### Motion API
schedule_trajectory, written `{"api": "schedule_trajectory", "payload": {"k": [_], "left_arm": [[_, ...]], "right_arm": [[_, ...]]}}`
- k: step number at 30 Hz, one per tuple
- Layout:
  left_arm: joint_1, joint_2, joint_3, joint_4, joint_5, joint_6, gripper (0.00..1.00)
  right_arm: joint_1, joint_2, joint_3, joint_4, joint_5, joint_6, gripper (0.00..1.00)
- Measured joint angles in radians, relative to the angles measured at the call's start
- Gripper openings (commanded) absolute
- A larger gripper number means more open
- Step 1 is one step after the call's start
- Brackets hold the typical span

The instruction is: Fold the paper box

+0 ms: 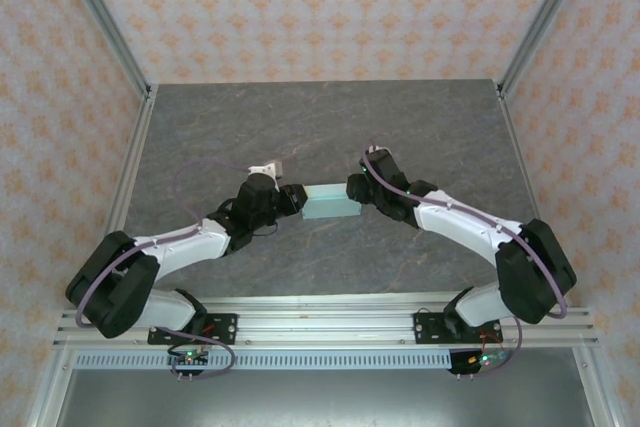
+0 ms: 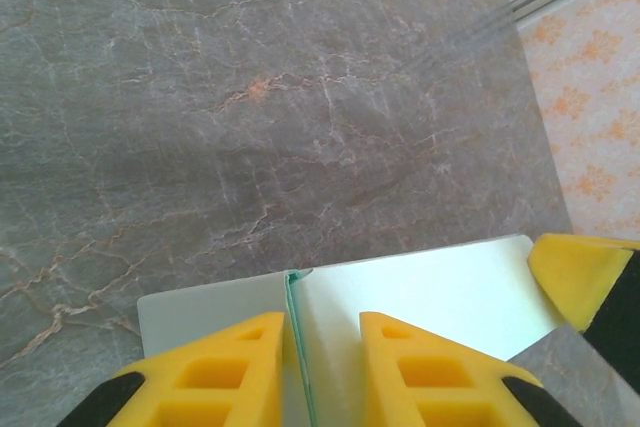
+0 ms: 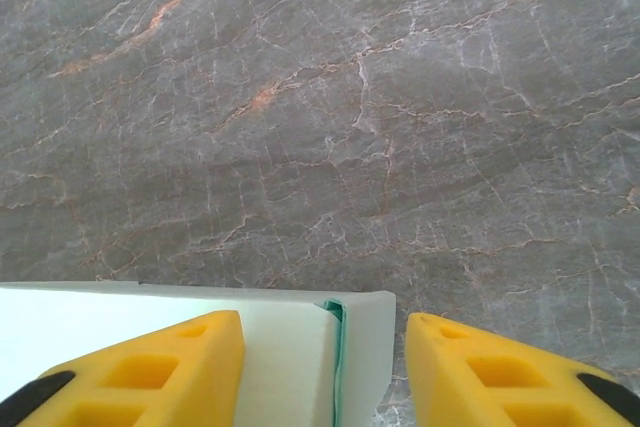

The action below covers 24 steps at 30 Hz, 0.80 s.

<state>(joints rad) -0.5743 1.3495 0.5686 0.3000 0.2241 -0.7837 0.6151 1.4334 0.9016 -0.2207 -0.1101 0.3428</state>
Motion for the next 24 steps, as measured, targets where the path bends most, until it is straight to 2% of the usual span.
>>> {"api": "schedule_trajectory", "payload": {"k": [12, 17, 24], "left_arm": [[0.000, -0.003, 0.019, -0.062, 0.001, 0.007, 0.40], [0.000, 0.014, 0.026, -0.058, 0.011, 0.006, 0.40], [0.008, 0.046, 0.019, -0.010, 0.055, -0.006, 0.33]], "right_arm": [[-0.177, 0.010, -0.050, 0.063, -0.424, 0.018, 0.38], [-0.225, 0.018, -0.090, 0.121, -0.555, 0.041, 0.32], [-0.256, 0.018, -0.146, 0.214, -0.622, 0.064, 0.27]]}}
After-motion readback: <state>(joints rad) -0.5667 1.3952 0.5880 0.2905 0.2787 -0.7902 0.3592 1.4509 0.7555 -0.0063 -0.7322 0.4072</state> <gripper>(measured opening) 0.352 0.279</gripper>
